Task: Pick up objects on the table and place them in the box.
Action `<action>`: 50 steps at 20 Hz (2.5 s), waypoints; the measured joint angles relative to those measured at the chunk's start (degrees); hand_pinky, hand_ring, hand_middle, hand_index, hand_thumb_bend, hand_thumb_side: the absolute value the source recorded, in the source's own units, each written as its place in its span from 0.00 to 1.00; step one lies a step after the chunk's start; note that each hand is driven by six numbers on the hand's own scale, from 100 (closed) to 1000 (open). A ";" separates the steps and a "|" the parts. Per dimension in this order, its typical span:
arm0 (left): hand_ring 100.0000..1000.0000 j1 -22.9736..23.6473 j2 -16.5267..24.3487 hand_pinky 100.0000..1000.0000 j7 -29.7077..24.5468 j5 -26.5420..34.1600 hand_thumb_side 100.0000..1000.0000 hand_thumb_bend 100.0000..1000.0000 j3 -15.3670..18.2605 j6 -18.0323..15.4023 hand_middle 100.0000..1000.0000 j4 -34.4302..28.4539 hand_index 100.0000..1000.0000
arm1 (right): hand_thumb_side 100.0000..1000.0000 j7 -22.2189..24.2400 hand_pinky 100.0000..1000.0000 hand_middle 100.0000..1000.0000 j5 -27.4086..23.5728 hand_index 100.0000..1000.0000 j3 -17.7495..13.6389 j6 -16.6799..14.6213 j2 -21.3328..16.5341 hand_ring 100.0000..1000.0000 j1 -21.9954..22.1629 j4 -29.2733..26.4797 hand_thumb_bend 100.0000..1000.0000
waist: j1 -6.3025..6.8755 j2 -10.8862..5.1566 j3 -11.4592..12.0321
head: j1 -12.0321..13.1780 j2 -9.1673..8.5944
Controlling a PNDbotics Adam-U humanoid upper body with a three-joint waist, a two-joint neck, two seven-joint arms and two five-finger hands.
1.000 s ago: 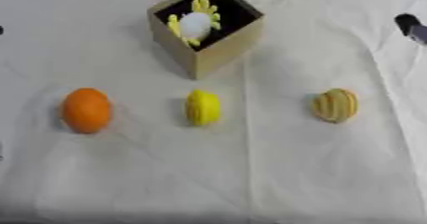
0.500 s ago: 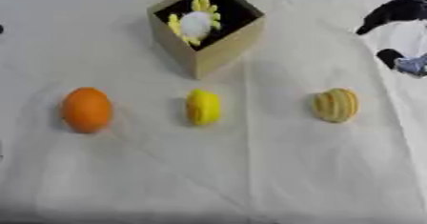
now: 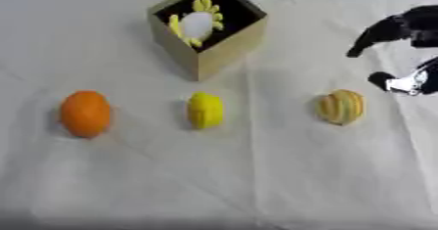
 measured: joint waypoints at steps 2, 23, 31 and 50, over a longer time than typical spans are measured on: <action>0.74 0.00 0.00 0.85 0.00 0.00 0.85 0.01 0.00 0.00 0.68 0.00 0.85 | 0.56 0.13 0.87 0.73 -0.05 0.86 0.50 0.78 0.18 0.89 0.51 0.23 0.07 | -0.01 0.14 0.01 | -0.13 0.00; 0.74 -0.43 -0.08 0.85 -0.30 0.46 0.85 0.01 -0.31 -0.17 0.68 0.20 0.85 | 0.41 -7.59 0.87 0.76 11.58 0.85 1.89 0.73 6.50 0.90 1.98 11.97 0.23 | 1.47 1.76 0.84 | -0.89 -1.08; 0.74 -0.51 -0.09 0.85 -0.36 0.49 0.85 0.01 -0.31 -0.18 0.68 0.21 0.85 | 0.19 -8.08 0.87 0.72 15.18 0.80 1.55 -3.41 6.98 0.89 1.96 14.25 0.42 | 1.43 2.01 0.97 | -0.85 -1.08; 0.74 -0.51 -0.57 0.86 -0.37 0.51 0.85 0.01 -0.31 -0.15 0.68 0.19 0.85 | 0.00 -13.84 0.83 0.48 10.60 0.57 -0.32 -2.00 8.11 0.74 -2.39 7.82 0.15 | 1.02 1.45 1.04 | -0.84 -1.11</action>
